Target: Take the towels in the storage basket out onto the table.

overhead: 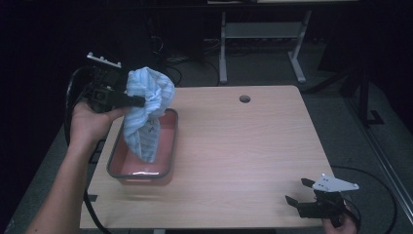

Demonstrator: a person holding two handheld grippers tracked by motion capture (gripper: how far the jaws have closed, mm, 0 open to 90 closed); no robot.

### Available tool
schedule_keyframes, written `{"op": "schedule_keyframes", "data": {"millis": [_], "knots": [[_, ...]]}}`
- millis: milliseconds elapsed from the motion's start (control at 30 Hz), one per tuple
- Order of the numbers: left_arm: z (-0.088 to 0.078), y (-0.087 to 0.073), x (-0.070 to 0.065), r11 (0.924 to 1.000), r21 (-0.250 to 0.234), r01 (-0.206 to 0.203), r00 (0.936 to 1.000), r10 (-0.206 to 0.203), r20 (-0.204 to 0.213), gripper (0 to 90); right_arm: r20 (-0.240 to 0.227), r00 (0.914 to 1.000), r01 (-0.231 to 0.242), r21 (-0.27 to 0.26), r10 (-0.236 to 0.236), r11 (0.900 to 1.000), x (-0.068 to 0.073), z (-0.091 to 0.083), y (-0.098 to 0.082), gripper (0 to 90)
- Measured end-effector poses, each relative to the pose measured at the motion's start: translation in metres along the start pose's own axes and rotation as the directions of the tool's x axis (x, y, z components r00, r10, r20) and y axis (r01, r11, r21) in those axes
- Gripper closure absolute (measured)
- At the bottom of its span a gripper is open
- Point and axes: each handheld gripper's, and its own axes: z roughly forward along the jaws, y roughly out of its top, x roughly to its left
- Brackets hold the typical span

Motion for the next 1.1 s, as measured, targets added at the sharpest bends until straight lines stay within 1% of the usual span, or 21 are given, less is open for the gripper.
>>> {"op": "schedule_keyframes", "data": {"millis": [100, 167, 267, 367, 400, 433, 467, 500, 533, 567, 600, 633, 667, 700, 733, 800, 833, 867, 1000, 1100], "knots": [[-0.003, 0.006, -0.005, 0.9999, -0.012, -0.009, 0.9999, 0.009, 0.014, 67.2, 0.000, 1.0000, 0.006, -0.002, -0.006, 1.000, 0.000, 0.001, 0.000, 14.1], [-0.008, 0.014, -0.010, 0.9997, -0.016, -0.020, 0.9994, 0.021, 0.028, 67.2, 0.001, 1.0000, 0.008, -0.001, -0.008, 1.000, 0.000, 0.001, 0.000, 14.1], [-0.013, 0.021, -0.017, 0.9991, -0.031, -0.030, 0.9987, 0.031, 0.041, 67.2, 0.002, 1.0000, -0.002, -0.001, 0.002, 1.000, 0.000, 0.000, 0.000, 14.1], [-0.015, 0.024, -0.020, 0.9986, -0.040, -0.036, 0.9981, 0.038, 0.048, 67.2, 0.001, 1.0000, -0.006, 0.000, 0.006, 1.000, -0.001, 0.000, 0.000, 14.1], [-0.014, 0.025, -0.023, 0.9983, -0.042, -0.040, 0.9975, 0.042, 0.056, 67.2, 0.001, 1.0000, -0.006, 0.000, 0.006, 1.000, -0.001, 0.000, 0.000, 14.1], [-0.013, 0.027, -0.026, 0.9981, -0.047, -0.040, 0.9963, 0.043, 0.074, 67.2, 0.001, 1.0000, -0.003, 0.000, 0.003, 1.000, 0.000, 0.001, 0.000, 14.1], [-0.013, 0.027, -0.026, 0.9981, -0.047, -0.040, 0.9963, 0.043, 0.074, 67.2, 0.001, 1.0000, -0.003, 0.000, 0.003, 1.000, 0.000, 0.001, 0.000, 14.1], [-0.011, 0.029, -0.030, 0.9978, -0.051, -0.042, 0.9949, 0.046, 0.090, 67.2, 0.002, 1.0000, 0.006, -0.002, -0.006, 1.000, 0.000, 0.001, 0.001, 14.0], [-0.011, 0.029, -0.030, 0.9978, -0.051, -0.042, 0.9949, 0.046, 0.090, 67.2, 0.002, 1.0000, 0.006, -0.002, -0.006, 1.000, 0.000, 0.001, 0.001, 14.0], [-0.007, 0.031, -0.035, 0.9977, -0.049, -0.047, 0.9932, 0.052, 0.104, 67.2, 0.002, 1.0000, 0.002, 0.000, -0.002, 1.000, 0.000, 0.001, 0.001, 14.1], [-0.007, 0.031, -0.035, 0.9977, -0.049, -0.047, 0.9932, 0.052, 0.104, 67.2, 0.002, 1.0000, 0.003, -0.001, -0.003, 1.000, 0.000, 0.001, 0.001, 14.1], [-0.004, 0.034, -0.040, 0.9973, -0.048, -0.054, 0.9913, 0.060, 0.117, 67.1, 0.002, 1.0000, 0.002, -0.001, -0.002, 1.000, 0.000, 0.001, 0.001, 14.1], [-0.004, 0.034, -0.040, 0.9973, -0.048, -0.054, 0.9913, 0.060, 0.117, 67.1, 0.002, 1.0000, 0.002, -0.001, -0.002, 1.000, 0.000, 0.001, 0.001, 14.1], [0.000, 0.037, -0.045, 0.9968, -0.045, -0.066, 0.9895, 0.071, 0.126, 67.2, 0.003, 1.0000, 0.002, -0.001, -0.002, 1.000, 0.000, 0.001, 0.001, 14.0], [0.000, 0.037, -0.045, 0.9968, -0.045, -0.066, 0.9895, 0.071, 0.126, 67.1, 0.003, 1.0000, 0.002, -0.001, -0.002, 1.000, 0.000, 0.001, 0.001, 14.0], [0.008, 0.041, -0.051, 0.9966, -0.037, -0.074, 0.9873, 0.078, 0.138, 67.1, 0.001, 1.0000, 0.001, -0.002, -0.001, 1.000, 0.000, 0.001, 0.001, 14.1], [0.008, 0.041, -0.051, 0.9966, -0.037, -0.074, 0.9873, 0.078, 0.138, 67.1, 0.001, 1.0000, 0.003, -0.003, -0.003, 1.000, 0.000, 0.001, 0.001, 14.1], [0.015, 0.043, -0.056, 0.9963, -0.029, -0.081, 0.9856, 0.085, 0.146, 67.1, 0.001, 1.0000, 0.003, -0.003, -0.003, 1.000, 0.000, 0.001, 0.001, 14.0], [0.028, 0.047, -0.065, 0.9954, -0.013, -0.095, 0.9816, 0.096, 0.165, 67.1, 0.001, 1.0000, 0.002, -0.003, -0.002, 1.000, -0.001, 0.000, 0.001, 14.1], [0.034, 0.049, -0.070, 0.9949, -0.010, -0.101, 0.9797, 0.101, 0.173, 67.1, -0.001, 1.0000, -0.003, -0.001, 0.003, 1.000, 0.000, 0.000, 0.001, 14.1]]}}
